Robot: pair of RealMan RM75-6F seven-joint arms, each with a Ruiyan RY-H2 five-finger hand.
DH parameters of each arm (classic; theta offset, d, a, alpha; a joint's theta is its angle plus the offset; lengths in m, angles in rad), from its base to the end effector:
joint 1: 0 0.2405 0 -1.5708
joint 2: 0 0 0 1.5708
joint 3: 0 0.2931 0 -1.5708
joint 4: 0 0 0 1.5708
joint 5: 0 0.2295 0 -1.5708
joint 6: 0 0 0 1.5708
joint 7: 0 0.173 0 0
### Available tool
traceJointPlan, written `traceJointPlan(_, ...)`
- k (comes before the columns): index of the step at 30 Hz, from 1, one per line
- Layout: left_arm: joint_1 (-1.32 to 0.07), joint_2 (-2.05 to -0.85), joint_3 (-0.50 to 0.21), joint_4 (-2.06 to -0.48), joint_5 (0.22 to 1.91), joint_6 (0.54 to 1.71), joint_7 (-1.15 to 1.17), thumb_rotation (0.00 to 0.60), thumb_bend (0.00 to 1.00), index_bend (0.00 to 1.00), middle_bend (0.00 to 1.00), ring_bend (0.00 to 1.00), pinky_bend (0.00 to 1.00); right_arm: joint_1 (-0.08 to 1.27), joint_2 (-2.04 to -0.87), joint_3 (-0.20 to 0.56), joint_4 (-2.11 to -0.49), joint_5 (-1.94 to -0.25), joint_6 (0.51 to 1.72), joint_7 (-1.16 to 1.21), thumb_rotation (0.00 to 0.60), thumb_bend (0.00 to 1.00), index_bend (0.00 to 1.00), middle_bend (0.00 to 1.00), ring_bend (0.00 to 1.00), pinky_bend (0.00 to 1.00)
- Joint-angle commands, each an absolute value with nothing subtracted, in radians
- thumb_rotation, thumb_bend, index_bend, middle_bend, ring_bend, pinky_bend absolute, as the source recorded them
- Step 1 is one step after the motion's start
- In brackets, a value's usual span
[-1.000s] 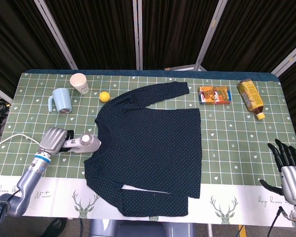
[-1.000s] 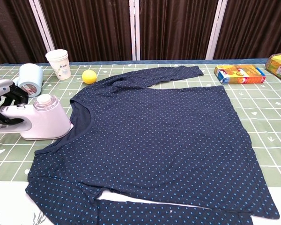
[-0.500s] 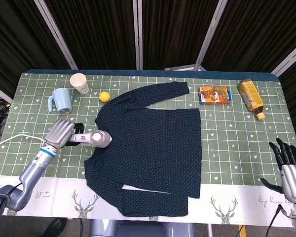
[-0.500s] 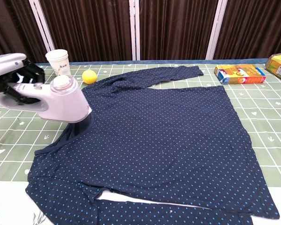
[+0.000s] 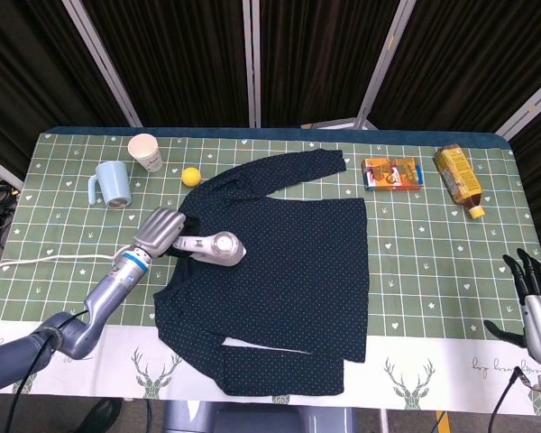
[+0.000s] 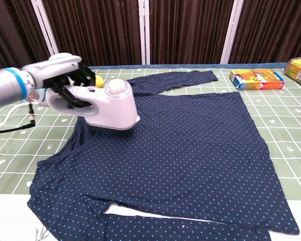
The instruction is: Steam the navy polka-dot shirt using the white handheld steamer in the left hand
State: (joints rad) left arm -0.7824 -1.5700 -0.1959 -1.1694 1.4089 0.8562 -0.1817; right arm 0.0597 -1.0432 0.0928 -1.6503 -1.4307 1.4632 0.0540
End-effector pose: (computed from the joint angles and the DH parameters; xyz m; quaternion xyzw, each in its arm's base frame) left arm -0.1854 0.4470 -0.0355 -0.7352 -0.3992 -0.4174 0.3549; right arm -0.3617 -0.2146 0.1894 0.5592 -0.4074 0.3856 0.6104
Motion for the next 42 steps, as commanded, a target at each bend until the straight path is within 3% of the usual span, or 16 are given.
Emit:
traceJointPlan(1, -0.818, -1.613, -0.21, -1.14, 1.388, 0.822, -0.163, 0.6, 0.59, 0.94, 0.88, 0.87, 1.0, 0.061, -1.042, 0.095, -1.648, -1.426, 1.46, 0.058, 0.6, 0.0, 0.0, 0.0, 0.0, 0.0)
traceJointPlan(23, -0.877, -1.726, -0.205, -1.115, 1.307, 0.796, -0.045, 0.6, 0.58, 0.95, 0.88, 0.87, 1.0, 0.055, -1.02, 0.092, -1.647, -1.444, 1.467, 0.117, 0.6, 0.0, 0.0, 0.0, 0.0, 0.0)
traceJointPlan(42, -0.863, -1.729, -0.171, -1.198, 1.286, 0.803, 0.006, 0.6, 0.58, 0.95, 0.88, 0.87, 1.0, 0.043, -1.007, 0.088, -1.656, -1.471, 1.497, 0.142, 0.6, 0.0, 0.0, 0.0, 0.0, 0.0)
